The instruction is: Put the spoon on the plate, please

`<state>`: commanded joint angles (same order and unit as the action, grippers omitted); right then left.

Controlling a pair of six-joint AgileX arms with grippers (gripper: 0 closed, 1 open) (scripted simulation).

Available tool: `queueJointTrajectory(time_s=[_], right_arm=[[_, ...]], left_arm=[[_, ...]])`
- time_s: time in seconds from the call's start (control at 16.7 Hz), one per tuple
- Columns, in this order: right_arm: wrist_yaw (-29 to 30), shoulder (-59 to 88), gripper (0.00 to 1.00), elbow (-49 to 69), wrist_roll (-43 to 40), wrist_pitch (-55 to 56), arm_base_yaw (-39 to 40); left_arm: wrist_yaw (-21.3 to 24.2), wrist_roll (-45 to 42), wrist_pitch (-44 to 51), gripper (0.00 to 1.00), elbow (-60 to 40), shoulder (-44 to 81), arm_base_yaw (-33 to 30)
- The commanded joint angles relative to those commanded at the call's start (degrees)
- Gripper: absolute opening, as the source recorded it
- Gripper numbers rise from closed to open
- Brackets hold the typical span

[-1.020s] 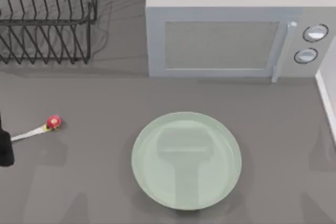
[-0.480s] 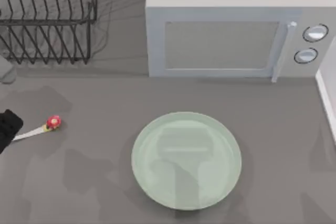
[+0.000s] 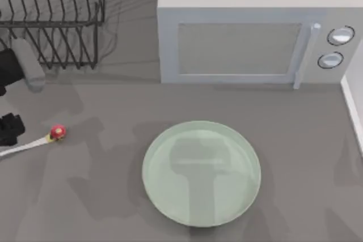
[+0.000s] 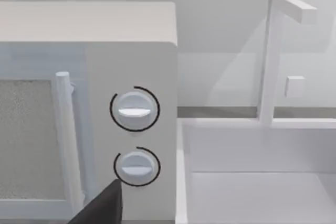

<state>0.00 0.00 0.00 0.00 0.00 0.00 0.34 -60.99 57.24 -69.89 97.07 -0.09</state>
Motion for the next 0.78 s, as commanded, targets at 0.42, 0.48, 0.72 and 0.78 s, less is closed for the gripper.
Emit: queueJointTrajectory(time_s=[0.42,0.48,0.72,0.78], right_arm=[[0.0,0.0,1.0,0.0,0.0,0.0,0.0],[0.0,0.0,1.0,0.0,0.0,0.0,0.0],[0.0,0.0,1.0,0.0,0.0,0.0,0.0],[0.0,0.0,1.0,0.0,0.0,0.0,0.0]], left_arm=[[-0.02,-4.71,4.02,1.0,-5.71,7.14,-0.04],[-0.02,-4.71,4.02,1.0,-5.71,7.14,-0.04],[-0.02,-4.71,1.71,1.0,-4.1,8.07,-0.02],[-0.01,-4.73,-0.21,1.0,-3.0,8.91,-0.03]])
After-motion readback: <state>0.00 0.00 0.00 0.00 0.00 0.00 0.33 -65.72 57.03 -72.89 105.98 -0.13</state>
